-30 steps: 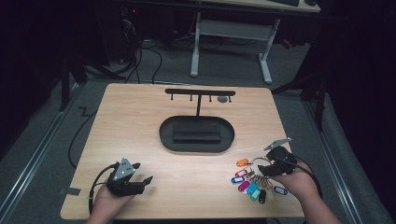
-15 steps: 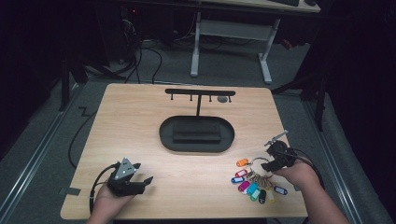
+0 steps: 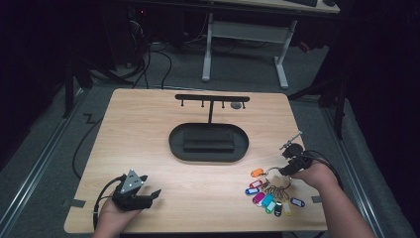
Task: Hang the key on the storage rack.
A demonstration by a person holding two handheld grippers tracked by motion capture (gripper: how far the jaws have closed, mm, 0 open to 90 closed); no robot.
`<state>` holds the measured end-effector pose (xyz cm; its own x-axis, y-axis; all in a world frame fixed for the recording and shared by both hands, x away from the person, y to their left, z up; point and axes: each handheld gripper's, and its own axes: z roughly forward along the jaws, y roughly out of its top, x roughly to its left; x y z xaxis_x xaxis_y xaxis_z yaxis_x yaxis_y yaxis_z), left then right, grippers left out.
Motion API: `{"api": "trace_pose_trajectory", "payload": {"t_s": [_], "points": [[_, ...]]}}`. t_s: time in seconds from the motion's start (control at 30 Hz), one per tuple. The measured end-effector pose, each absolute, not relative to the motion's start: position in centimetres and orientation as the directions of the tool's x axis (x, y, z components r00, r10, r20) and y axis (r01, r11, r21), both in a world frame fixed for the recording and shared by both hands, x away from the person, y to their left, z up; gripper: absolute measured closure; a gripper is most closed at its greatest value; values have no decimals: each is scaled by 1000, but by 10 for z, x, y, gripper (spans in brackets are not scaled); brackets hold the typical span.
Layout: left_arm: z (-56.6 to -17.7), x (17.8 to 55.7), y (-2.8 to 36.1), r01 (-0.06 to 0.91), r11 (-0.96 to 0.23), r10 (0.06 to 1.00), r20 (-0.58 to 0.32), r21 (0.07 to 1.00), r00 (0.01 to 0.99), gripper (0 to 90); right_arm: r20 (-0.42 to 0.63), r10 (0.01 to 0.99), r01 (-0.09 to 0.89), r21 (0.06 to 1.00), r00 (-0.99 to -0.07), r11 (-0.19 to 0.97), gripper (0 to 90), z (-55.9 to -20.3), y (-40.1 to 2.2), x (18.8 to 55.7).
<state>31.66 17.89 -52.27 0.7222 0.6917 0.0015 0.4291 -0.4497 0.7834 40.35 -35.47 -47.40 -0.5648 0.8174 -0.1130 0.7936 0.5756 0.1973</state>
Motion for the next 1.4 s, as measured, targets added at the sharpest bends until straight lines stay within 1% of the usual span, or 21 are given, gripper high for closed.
{"api": "trace_pose_trajectory", "payload": {"t_s": [0.17,0.2,0.23,0.33,0.43,0.47,0.53,0.6,0.63,0.67,0.73,0.83,0.87,0.9,1.13,1.23,1.27,1.3,1.4], "points": [[-523,316,179,430,-451,693,4,782,721,288,-100,802,784,167,-589,597,443,-480,-354,411],[-523,316,180,430,-452,693,5,781,720,288,-100,797,780,163,-596,604,449,-481,-353,412],[-523,316,180,432,-452,694,4,781,720,288,-85,788,771,166,-610,615,484,-482,-353,415],[-524,317,180,431,-452,693,4,781,721,289,-77,781,765,159,-620,624,485,-485,-353,418],[-524,317,179,434,-456,691,1,777,723,289,-33,760,750,141,-649,646,561,-488,-353,424],[-525,318,180,434,-457,690,1,777,724,289,-19,758,750,130,-652,648,599,-488,-353,424],[-525,318,180,434,-456,688,-1,777,725,289,-14,743,738,109,-669,666,605,-487,-353,424],[-525,318,179,435,-454,689,-3,778,725,290,-7,750,747,93,-661,659,608,-487,-353,424],[-525,318,179,434,-458,686,-3,776,728,290,-9,748,745,87,-664,662,623,-487,-354,424],[-525,318,179,435,-461,684,-2,774,729,290,-11,748,745,76,-664,662,659,-487,-354,424],[-525,318,179,435,-461,684,-3,774,730,290,-9,737,736,50,-676,675,794,-486,-352,425],[-524,317,179,426,-459,682,2,780,731,290,0,729,729,24,-684,684,855,-486,-349,427],[-524,317,179,426,-459,682,2,780,731,290,-4,706,706,21,-708,708,863,-486,-349,429],[-523,317,179,425,-456,683,1,782,730,290,-3,724,724,13,-690,690,867,-486,-346,428],[-523,317,179,424,-455,680,-2,783,733,291,-31,714,715,-20,-699,699,874,-483,-338,424],[-523,316,177,420,-460,675,1,783,738,291,-32,713,713,4,-700,701,875,-466,-335,420],[-523,316,177,420,-460,675,1,783,738,291,-32,713,713,4,-700,701,875,-466,-335,420],[-523,316,177,419,-460,674,1,783,739,291,-43,713,713,15,-700,701,875,-451,-332,416],[-523,316,177,417,-460,672,0,784,741,292,-43,730,726,74,-682,683,876,-430,-328,407]]}}
